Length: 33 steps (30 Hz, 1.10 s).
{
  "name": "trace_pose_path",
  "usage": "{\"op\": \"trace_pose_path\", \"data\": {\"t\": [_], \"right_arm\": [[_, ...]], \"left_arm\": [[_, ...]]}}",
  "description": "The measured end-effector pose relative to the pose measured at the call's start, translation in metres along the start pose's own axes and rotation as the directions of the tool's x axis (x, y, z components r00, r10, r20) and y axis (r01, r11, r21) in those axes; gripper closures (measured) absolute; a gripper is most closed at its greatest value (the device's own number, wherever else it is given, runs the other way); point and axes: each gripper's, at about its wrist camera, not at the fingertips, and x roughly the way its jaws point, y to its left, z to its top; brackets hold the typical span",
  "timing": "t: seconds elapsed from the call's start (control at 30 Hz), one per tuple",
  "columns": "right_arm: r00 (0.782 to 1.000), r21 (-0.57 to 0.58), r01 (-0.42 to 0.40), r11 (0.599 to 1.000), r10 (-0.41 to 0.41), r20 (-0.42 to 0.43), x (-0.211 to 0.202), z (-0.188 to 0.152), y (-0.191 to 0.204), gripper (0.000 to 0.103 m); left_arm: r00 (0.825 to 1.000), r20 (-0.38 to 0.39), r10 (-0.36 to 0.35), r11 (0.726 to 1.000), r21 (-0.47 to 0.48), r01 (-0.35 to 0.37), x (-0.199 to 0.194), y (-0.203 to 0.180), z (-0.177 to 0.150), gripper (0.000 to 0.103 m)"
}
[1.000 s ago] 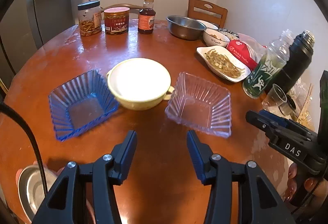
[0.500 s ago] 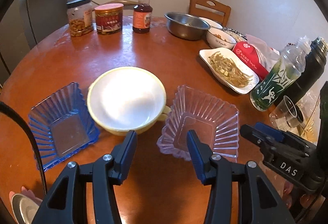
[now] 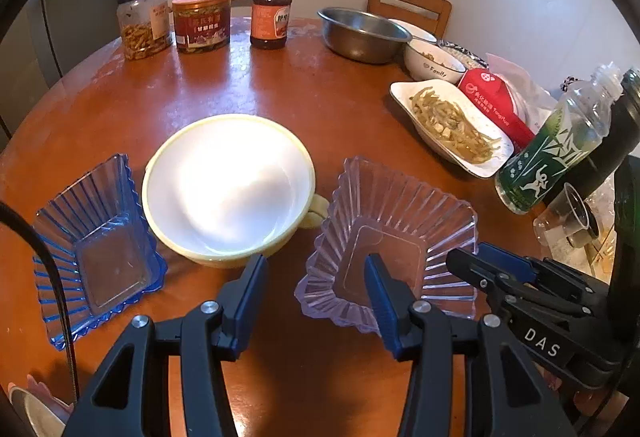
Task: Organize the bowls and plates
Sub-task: 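Move both grippers to the clear glass square dish, then close both grippers on the clear glass dish rim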
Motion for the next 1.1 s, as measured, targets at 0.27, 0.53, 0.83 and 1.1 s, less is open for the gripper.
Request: {"op": "trace_pose_path", "data": {"t": [0.27, 0.53, 0.83, 1.1], "right_arm": [[1.0, -0.031, -0.007, 0.999, 0.007, -0.007, 0.005, 0.003, 0.005, 0.078], [1.0, -0.057, -0.012, 0.998, 0.011, -0.012, 0.008, 0.005, 0.009, 0.083], [1.0, -0.08, -0.007, 0.997, 0.006, -0.012, 0.009, 0.006, 0.009, 0.083], [1.0, -0.107, -0.007, 0.994, 0.003, -0.03, 0.008, 0.005, 0.007, 0.087]], "left_arm": [[1.0, -0.016, -0.005, 1.0, 0.001, 0.005, 0.006, -0.001, 0.0, 0.053], [0.998, -0.039, -0.05, 0.999, 0.017, 0.05, 0.014, -0.006, 0.0, 0.055], [0.999, -0.046, -0.019, 0.999, 0.042, 0.021, 0.016, -0.01, -0.001, 0.069], [0.998, -0.06, -0.033, 0.996, 0.076, 0.037, 0.007, -0.018, -0.013, 0.072]]}}
